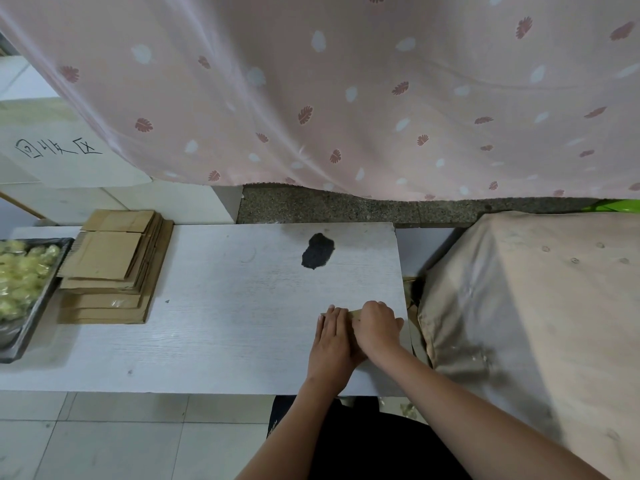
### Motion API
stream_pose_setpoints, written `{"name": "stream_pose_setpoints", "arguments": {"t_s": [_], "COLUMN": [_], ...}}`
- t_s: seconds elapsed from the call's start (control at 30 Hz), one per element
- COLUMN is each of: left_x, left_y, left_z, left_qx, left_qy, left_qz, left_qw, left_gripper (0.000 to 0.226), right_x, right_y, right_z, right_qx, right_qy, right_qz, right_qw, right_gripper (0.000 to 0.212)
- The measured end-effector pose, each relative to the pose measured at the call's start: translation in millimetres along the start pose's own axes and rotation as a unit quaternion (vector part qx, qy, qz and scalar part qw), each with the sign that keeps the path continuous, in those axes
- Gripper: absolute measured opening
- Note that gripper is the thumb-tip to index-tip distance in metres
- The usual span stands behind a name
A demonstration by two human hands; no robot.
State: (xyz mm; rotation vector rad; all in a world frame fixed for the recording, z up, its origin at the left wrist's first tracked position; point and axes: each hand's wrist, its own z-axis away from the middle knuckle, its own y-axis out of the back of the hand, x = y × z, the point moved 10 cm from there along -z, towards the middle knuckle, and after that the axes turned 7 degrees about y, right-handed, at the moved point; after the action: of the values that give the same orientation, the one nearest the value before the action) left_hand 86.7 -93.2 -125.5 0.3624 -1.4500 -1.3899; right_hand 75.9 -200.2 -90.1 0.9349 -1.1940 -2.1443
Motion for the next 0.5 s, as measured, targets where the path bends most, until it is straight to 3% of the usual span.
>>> {"name": "stream_pose_setpoints", "arguments": {"t_s": [0.17,0.5], "left_x": [1,8], "left_y": [-3,2], "left_z": [-1,3], "left_qx": [-0.013,0.006], "left_qy": [-0.004,-0.031], "left_qz": [-0.039,-0.061], "left_qw": [0.999,0.998], "left_gripper": [0.082,0.069], "right_x": [0,-16], "right_y": [3,-7], "right_z": [3,-2], "right_qx": [0.022,0.012], "right_qy": [-0.035,-0.002], "right_qz": [-0.016,0.042], "right_qw": [0.999,0.999], "right_gripper": [0.021,0.019]}}
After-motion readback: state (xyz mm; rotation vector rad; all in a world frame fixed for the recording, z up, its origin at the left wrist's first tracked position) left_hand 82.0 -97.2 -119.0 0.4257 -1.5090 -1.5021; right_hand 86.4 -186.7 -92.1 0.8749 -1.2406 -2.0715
